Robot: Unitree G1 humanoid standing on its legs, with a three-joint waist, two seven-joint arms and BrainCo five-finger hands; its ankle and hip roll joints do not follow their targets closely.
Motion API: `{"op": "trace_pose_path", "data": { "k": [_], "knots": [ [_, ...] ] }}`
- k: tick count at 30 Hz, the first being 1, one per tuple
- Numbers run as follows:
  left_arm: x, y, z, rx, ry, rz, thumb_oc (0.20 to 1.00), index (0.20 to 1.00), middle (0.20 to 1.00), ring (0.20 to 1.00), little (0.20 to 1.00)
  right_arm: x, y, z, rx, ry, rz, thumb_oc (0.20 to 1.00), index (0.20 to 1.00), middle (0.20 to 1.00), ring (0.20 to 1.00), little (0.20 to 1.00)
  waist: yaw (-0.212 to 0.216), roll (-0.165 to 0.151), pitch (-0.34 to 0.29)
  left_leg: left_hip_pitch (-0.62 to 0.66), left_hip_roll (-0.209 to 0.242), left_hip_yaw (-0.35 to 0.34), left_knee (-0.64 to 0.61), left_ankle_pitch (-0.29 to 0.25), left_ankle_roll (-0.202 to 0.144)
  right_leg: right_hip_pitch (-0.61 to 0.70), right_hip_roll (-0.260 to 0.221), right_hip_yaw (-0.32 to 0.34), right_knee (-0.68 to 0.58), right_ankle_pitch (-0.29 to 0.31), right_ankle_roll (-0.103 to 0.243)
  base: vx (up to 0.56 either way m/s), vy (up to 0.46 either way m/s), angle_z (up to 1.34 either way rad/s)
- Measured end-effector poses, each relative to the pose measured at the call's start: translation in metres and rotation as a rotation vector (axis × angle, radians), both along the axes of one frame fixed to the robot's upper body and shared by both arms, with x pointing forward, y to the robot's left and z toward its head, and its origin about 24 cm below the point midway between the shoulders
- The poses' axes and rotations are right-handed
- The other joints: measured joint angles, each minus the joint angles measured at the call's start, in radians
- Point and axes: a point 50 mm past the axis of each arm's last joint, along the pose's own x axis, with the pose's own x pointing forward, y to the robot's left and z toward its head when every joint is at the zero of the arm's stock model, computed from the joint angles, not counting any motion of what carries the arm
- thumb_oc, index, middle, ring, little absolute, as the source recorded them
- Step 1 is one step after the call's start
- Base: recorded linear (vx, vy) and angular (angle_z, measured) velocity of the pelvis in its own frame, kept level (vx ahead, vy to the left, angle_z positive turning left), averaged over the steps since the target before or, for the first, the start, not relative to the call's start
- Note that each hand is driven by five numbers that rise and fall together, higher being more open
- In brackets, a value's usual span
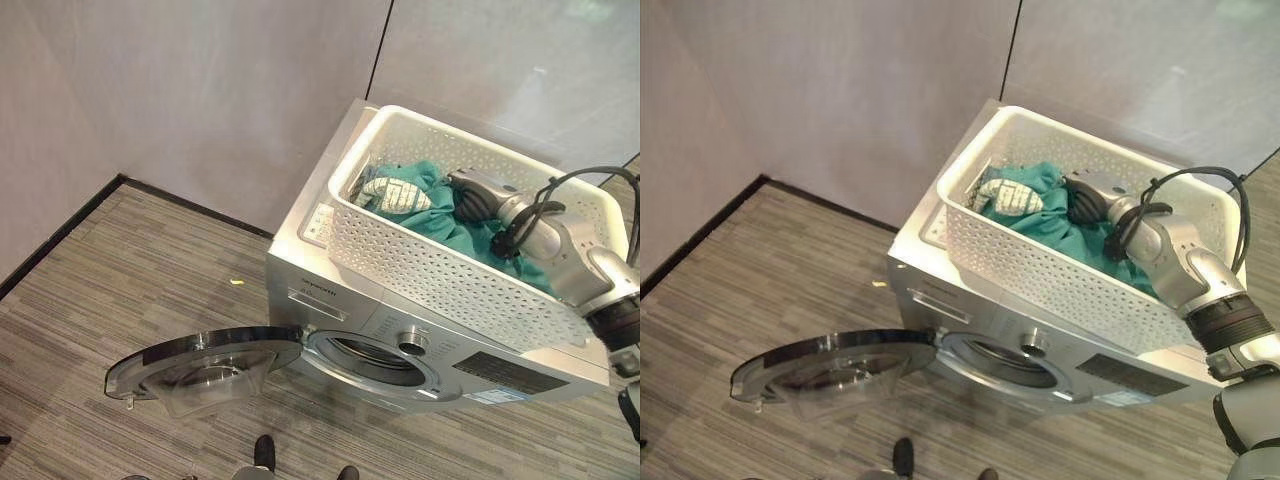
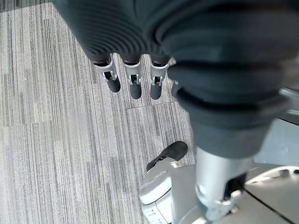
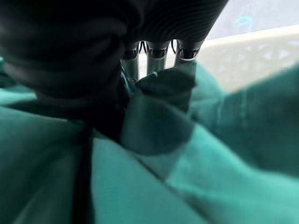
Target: Grab the laundry basket,head to the washer,open it,put in the laundry and shut it.
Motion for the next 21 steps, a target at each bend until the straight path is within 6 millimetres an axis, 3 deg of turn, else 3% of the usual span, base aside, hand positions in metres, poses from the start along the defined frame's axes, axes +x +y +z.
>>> {"op": "trace_pose_path", "data": {
  "k": [9,13,20,21],
  "knots": [
    [0.001,0.000,0.000,0.001,-0.001,-0.002,1.000,1.000,1.000,1.000,1.000,0.002,-0.007,0.004,0.010,-0.020,-0.041,0.200,0.200,0.200,0.200,0.200,0.001,0.004,0.002,0.000,0.000,-0.001,0.000,0.000,0.000,0.001,-0.001,0.000,0.000,0.000,0.000,0.00,-0.001,0.01],
    [0.008,-0.005,0.000,-0.006,-0.009,-0.039,1.000,1.000,1.000,1.000,1.000,0.002,-0.028,0.028,0.105,-0.172,-0.132,0.200,0.200,0.200,0.200,0.200,0.006,0.028,0.009,0.007,-0.004,-0.012,0.001,0.002,0.002,0.013,-0.003,-0.007,0.000,0.000,0.000,0.01,-0.008,0.08],
    [0.010,-0.009,-0.001,-0.014,-0.012,-0.052,1.000,1.000,1.000,1.000,1.000,-0.003,-0.040,0.062,0.183,-0.300,-0.152,0.200,0.200,0.200,0.200,0.200,0.009,0.045,0.007,0.035,-0.004,-0.010,-0.001,0.002,0.003,0.038,-0.001,-0.005,0.000,-0.001,-0.001,0.00,0.000,0.00],
    [0.012,-0.010,-0.001,-0.016,-0.014,-0.053,1.000,1.000,1.000,1.000,1.000,-0.004,-0.041,0.074,0.206,-0.346,-0.152,0.200,0.200,0.200,0.200,0.200,0.006,0.046,0.007,0.039,-0.004,-0.011,-0.001,0.002,0.002,0.043,-0.002,-0.005,0.000,-0.001,0.000,0.00,0.000,0.00]
  ]
}}
